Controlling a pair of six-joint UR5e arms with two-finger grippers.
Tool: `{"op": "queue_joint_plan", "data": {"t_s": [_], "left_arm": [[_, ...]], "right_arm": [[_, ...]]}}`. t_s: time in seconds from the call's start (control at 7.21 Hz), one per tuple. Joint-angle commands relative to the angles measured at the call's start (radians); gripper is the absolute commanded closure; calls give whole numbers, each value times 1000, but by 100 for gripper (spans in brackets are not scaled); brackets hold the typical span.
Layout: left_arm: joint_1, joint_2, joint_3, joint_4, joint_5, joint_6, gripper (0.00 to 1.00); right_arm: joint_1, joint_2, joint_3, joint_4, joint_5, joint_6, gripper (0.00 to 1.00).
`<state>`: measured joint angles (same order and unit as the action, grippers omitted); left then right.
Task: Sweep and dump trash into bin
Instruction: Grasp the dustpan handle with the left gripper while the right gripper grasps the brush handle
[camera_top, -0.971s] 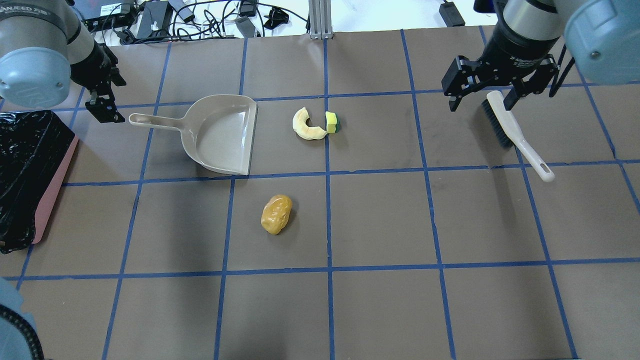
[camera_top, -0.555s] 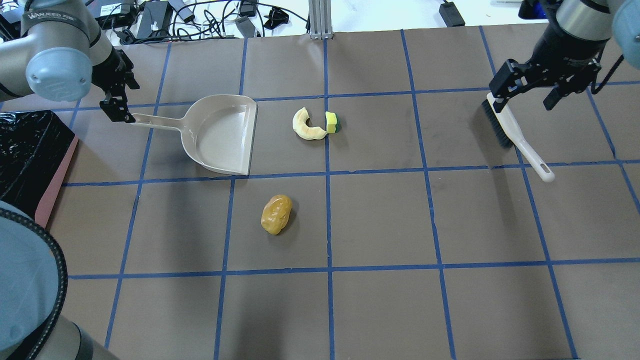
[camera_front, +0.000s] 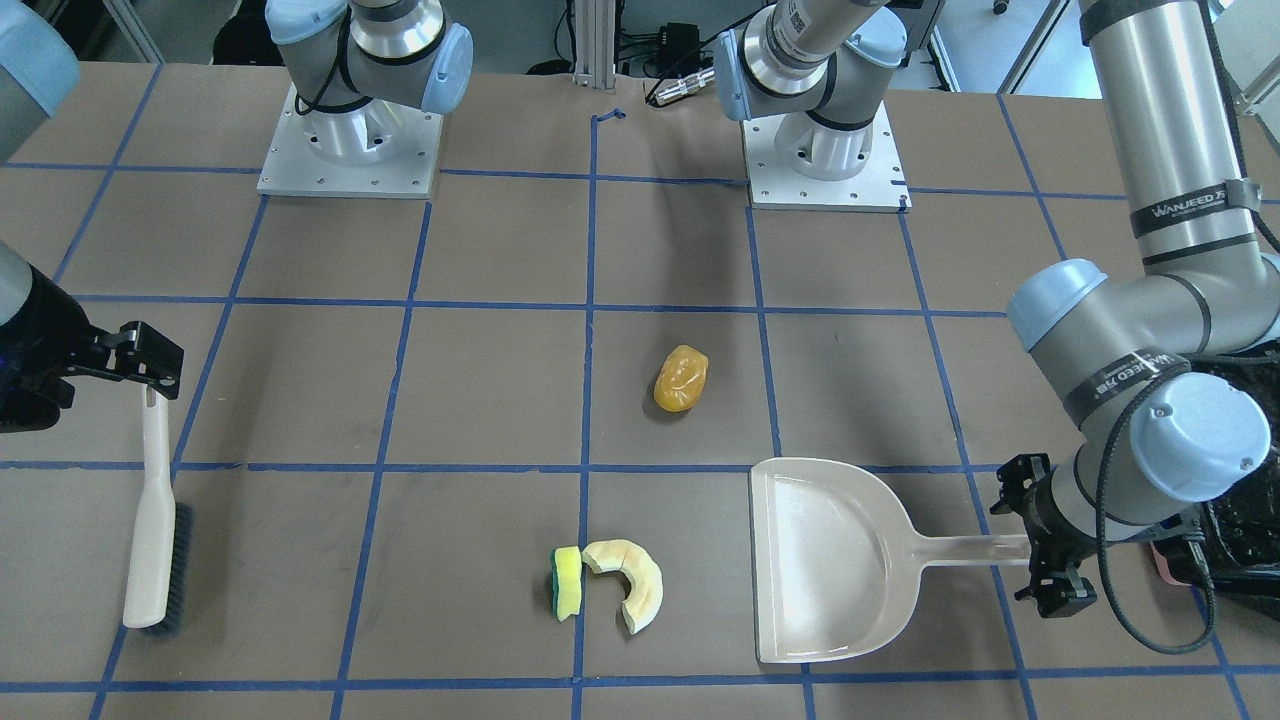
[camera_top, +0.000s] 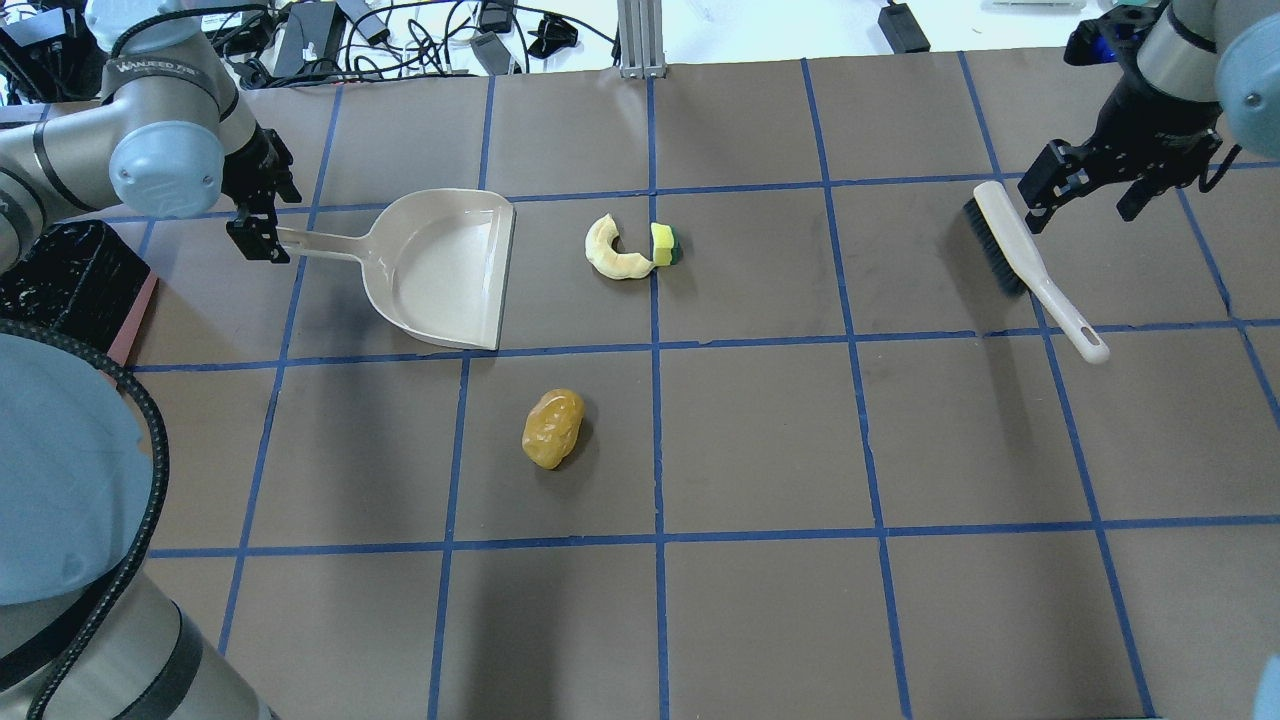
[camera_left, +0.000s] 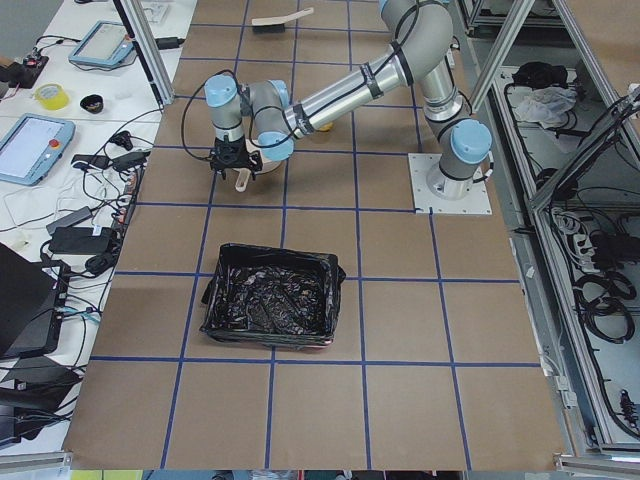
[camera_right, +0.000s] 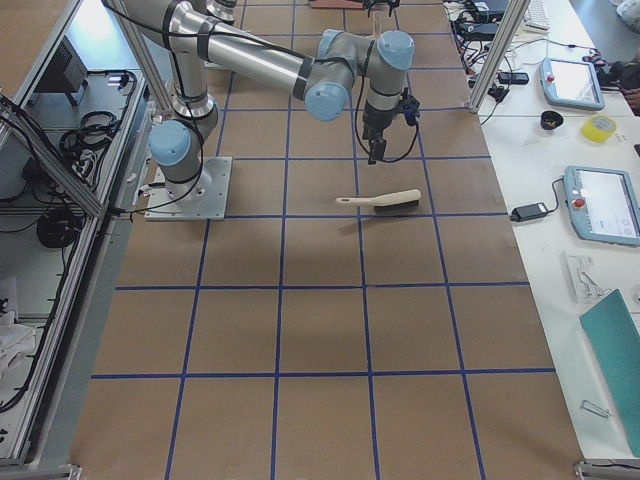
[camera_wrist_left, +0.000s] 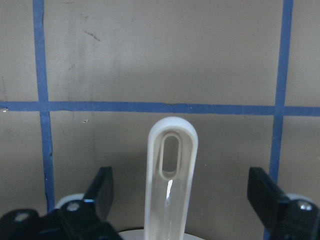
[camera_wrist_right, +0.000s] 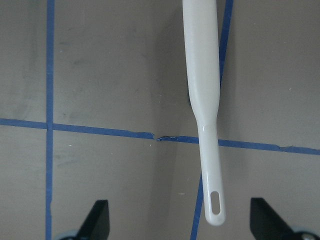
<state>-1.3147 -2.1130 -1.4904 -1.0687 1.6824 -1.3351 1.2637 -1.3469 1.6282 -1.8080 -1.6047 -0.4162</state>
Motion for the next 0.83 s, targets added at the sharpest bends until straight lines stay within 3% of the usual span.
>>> {"op": "queue_joint_plan", "data": {"t_s": [0.0,0.14,0.28,0.42,0.69], "left_arm": [[0,-19,-5,35,10,17,6],[0,-31,-5,45,23,23,19],[0,-25,-7,47,22,30,63],[0,-16,-8,47,16,46,100],[0,-6,-2,46,13,47,100]], "right_arm": [[-24,54,111,-173,-5,-13,0],[-39,81,163,-291,-41,-86,0],[-46,101,170,-371,-75,-169,0],[-47,107,177,-363,-77,-162,0],[-49,95,234,-358,-116,-161,0]]}}
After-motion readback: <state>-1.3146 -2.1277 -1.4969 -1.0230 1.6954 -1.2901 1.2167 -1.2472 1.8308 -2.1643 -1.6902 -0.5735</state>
